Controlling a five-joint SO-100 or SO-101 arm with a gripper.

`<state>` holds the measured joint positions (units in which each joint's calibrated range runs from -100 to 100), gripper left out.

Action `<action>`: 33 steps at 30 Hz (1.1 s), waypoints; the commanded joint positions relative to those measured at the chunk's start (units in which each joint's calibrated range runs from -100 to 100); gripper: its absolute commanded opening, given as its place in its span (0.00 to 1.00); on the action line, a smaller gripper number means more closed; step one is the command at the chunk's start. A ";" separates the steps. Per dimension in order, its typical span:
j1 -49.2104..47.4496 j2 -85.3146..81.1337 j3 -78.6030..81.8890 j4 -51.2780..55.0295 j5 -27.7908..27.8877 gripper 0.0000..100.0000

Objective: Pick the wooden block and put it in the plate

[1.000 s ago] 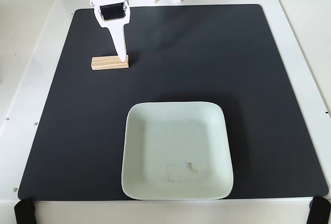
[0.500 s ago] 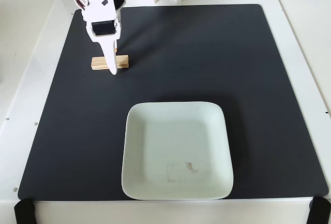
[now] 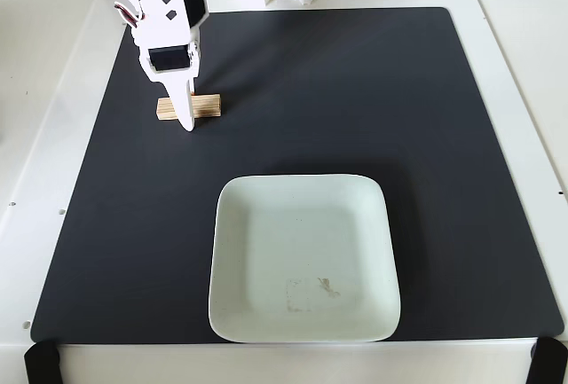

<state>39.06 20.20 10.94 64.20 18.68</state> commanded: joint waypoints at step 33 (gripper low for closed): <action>-9.05 -75.03 51.91 -0.61 14.16 0.01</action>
<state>31.82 -40.88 57.05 64.03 29.94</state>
